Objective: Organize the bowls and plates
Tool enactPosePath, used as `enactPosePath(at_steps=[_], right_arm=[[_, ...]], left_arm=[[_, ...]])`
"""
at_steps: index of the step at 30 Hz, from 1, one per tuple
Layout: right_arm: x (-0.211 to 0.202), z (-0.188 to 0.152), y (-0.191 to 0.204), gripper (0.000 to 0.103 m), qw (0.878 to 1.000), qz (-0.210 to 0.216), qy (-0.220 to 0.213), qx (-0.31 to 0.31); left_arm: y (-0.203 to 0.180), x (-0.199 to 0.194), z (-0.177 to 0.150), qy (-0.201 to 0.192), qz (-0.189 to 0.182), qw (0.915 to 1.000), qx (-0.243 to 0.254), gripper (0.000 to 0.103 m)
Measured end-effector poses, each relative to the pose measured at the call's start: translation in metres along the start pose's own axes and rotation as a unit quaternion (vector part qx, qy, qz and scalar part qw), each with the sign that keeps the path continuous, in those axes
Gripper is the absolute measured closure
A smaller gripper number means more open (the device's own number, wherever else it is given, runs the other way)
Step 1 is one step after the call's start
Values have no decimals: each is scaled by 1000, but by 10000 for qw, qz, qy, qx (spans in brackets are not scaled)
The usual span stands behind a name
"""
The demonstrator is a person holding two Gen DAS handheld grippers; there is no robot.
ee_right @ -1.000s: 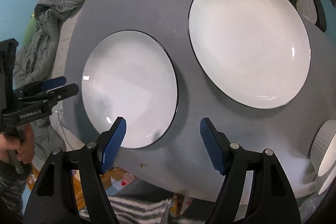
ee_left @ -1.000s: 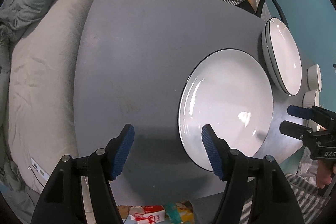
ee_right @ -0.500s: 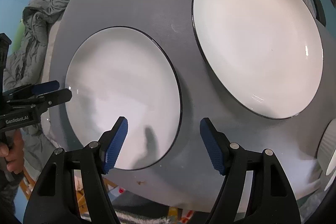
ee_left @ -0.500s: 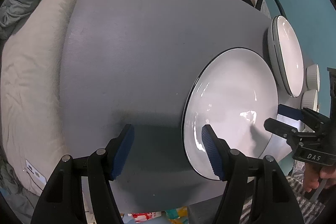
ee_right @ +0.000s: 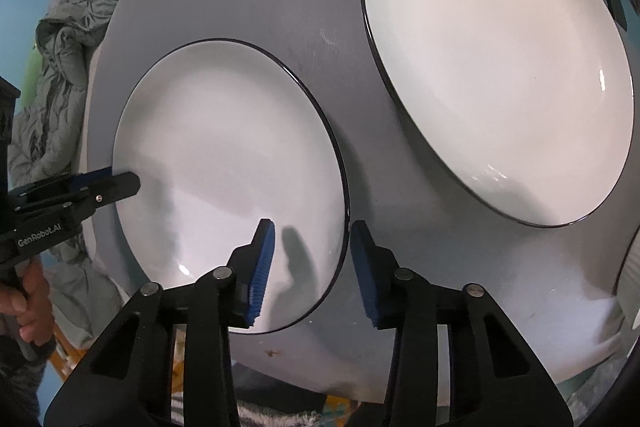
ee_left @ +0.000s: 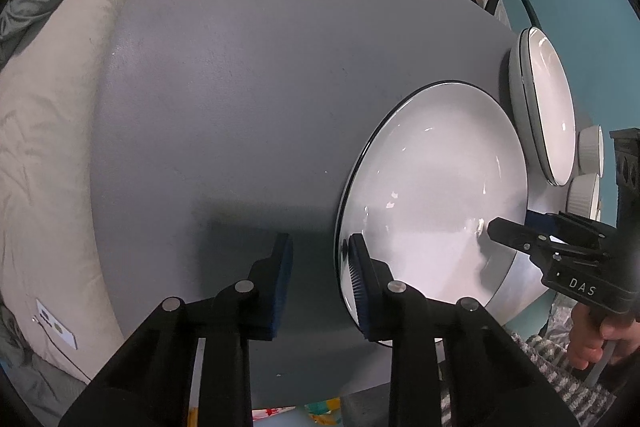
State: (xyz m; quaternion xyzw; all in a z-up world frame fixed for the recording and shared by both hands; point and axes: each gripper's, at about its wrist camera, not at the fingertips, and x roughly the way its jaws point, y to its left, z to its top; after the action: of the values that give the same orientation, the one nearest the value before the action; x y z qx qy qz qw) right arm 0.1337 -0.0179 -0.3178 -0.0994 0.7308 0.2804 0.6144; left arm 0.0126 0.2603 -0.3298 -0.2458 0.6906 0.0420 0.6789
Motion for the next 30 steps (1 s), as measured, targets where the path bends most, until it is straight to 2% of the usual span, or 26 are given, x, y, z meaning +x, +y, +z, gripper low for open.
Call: enactPosePath(at_steps=[3, 9, 12, 16, 21, 30], right_arm=[[1, 0, -3, 72, 10000, 18, 42, 15], [6, 4, -3, 78, 9999, 0, 84, 93], [8, 7, -4, 83, 9999, -36, 112, 103], [8, 9, -3, 84, 9998, -41, 163, 61], [7, 10, -11, 86, 9995, 105, 196, 206], [7, 11, 5, 87, 9996, -17, 281, 9]], left_arm=[[0, 2, 0, 27, -42, 10000, -39, 75], [-4, 6, 3, 71, -29, 9999, 85, 75], [-8, 7, 4, 89, -87, 9999, 106, 80], [-11, 11, 4, 176, -234, 9995, 93, 84], [-13, 11, 0, 158, -198, 9996, 124, 86], [-20, 11, 5, 190, -8, 9998, 98, 85]])
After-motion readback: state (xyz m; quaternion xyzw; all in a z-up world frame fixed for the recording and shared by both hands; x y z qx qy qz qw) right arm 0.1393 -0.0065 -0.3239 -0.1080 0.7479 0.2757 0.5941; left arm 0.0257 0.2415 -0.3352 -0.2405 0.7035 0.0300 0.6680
